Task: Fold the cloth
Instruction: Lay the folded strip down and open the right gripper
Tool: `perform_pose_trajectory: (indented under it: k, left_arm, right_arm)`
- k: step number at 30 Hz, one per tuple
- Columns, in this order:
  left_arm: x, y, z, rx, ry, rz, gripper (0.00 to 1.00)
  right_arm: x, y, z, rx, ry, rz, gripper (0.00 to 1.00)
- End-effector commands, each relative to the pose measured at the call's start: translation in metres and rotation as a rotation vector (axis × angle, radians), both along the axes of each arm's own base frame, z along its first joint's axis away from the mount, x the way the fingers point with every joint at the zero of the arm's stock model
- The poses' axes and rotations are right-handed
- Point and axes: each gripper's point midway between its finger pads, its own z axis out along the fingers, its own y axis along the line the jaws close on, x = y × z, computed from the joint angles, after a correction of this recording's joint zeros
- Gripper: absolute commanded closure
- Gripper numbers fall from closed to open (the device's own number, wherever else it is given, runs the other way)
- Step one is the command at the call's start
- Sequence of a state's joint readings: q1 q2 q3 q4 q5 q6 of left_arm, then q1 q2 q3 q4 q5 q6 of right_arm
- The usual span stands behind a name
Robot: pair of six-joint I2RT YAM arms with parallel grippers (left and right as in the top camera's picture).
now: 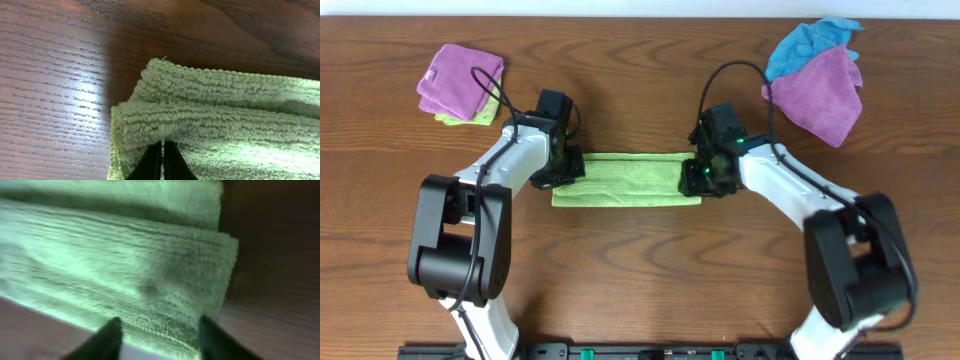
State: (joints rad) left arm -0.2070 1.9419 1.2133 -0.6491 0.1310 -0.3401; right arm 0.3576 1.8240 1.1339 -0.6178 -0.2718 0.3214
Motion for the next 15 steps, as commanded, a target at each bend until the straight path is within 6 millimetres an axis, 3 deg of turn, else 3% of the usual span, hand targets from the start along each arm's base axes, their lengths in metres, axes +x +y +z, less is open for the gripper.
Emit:
perform_pose_trajectory:
  k: [1,5,8,11,15]
  left_arm:
    - [-0.017,0.002,-0.019,0.019,0.083,-0.001,0.94]
    - [-0.018,0.002,-0.019,0.02,0.086,-0.001,0.94]
    - [-0.019,0.002,-0.019,0.02,0.089,-0.001,0.94]
    - [-0.018,0.002,-0.019,0.019,0.087,-0.001,0.94]
    - [-0.018,0.002,-0.019,0.019,0.086,-0.001,0.94]
  right_arm:
    - [0.023,-0.013,0.058,0.04,-0.162,-0.005,0.37]
    - [0.027,-0.048,0.086,0.103,-0.209,-0.016,0.33]
    - [0.022,-0.068,0.085,0.242,-0.205,0.02,0.3]
    - [0.012,-0.059,0.073,0.485,-0.199,0.044,0.2]
    - [0.0,-0.042,0.038,0.543,-0.094,0.059,0.18]
